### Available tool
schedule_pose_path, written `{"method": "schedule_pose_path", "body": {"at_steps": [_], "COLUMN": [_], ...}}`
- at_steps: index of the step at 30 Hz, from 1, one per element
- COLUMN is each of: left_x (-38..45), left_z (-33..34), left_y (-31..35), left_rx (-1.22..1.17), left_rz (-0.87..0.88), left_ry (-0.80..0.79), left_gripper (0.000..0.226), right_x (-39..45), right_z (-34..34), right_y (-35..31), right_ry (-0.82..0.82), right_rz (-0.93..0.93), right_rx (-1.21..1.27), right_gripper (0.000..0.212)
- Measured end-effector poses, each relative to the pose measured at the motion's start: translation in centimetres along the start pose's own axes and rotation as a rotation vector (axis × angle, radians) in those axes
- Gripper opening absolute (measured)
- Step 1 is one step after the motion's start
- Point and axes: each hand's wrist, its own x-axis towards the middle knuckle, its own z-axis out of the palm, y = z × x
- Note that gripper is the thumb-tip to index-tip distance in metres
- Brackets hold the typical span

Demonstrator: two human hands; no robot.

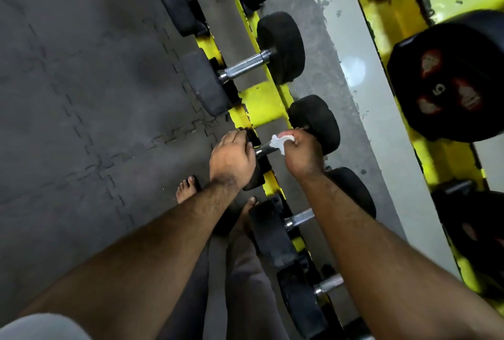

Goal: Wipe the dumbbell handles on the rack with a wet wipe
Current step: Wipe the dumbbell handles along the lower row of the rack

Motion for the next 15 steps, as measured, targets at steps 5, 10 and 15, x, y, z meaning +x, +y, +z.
{"method": "schedule_pose_path", "body": {"at_steps": [5,10,15], "left_x": [1.1,1.7,2.1], "left_z": [1.5,2.4,3.2], "left_y": [-0.4,-0.2,-0.5], "left_rx": [0.027,0.063,0.067], "left_rz": [-0.029,-0.059,-0.08], "left_ry": [0.057,0.102,0.144], "left_gripper": [0.047,0.054,0.053], "right_x": [0.3,0.8,2.1], "right_z": [0.5,0.8,1.2], "right_y": [0.6,1.5,2.4], "right_ry": [-0.005,0.003,-0.006], "right_rz": [-0.178,-0.329,-0.444], "right_rx": [-0.043,-0.094,-0.139], "right_gripper": [0.024,0.027,0.023]}}
